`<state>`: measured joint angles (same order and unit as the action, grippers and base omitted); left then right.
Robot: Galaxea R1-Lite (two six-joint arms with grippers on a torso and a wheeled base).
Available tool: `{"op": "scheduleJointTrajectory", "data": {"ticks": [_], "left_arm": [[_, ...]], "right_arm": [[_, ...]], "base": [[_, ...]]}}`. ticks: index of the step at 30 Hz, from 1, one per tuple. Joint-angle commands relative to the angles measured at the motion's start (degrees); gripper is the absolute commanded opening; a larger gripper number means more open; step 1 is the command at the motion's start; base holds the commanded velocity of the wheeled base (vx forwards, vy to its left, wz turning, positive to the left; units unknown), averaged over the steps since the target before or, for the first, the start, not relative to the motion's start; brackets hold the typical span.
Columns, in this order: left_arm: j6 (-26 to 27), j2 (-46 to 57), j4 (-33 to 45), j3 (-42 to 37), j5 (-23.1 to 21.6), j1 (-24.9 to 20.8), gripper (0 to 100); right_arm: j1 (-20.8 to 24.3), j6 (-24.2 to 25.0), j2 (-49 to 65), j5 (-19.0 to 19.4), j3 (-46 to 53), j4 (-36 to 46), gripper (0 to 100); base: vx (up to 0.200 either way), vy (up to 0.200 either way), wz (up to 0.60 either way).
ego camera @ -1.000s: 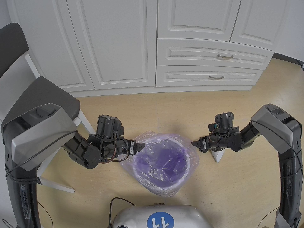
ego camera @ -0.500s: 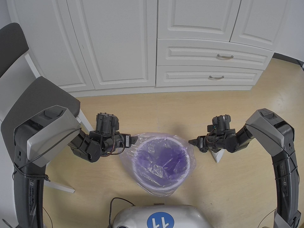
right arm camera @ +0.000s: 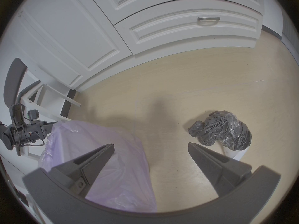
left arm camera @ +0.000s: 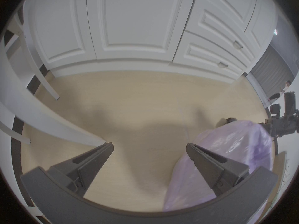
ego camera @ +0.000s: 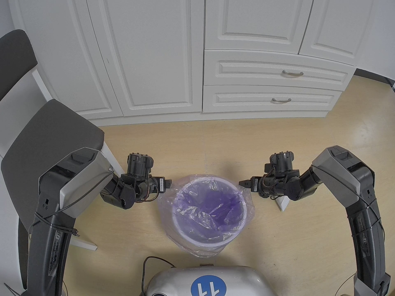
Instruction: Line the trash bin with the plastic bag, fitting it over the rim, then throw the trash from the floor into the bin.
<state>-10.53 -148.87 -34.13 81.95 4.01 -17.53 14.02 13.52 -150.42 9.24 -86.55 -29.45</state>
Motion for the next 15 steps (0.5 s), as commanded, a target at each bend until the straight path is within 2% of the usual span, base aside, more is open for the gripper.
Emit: {"op": "scheduleJointTrajectory", "data": {"ticks": [1,8,15], "left_arm": [[0.0,-2.7,1.1,0.4,0.2,0.4,100],[0.4,-1.6,9.1,-0.9,0.3,0.4,100],[0.1,-1.2,8.9,-2.6,0.3,0.0,100]], "right_arm": [[0.0,-0.1,-2.3,-0.2,-1.0,0.4,100],[-0.6,0.0,-4.5,-0.5,-4.1,5.2,100],[-0.4,0.1,-4.8,-0.4,-4.5,4.8,100]], "base": [[0.0,0.0,0.0],[0.0,0.0,0.0],[0.0,0.0,0.0]]}}
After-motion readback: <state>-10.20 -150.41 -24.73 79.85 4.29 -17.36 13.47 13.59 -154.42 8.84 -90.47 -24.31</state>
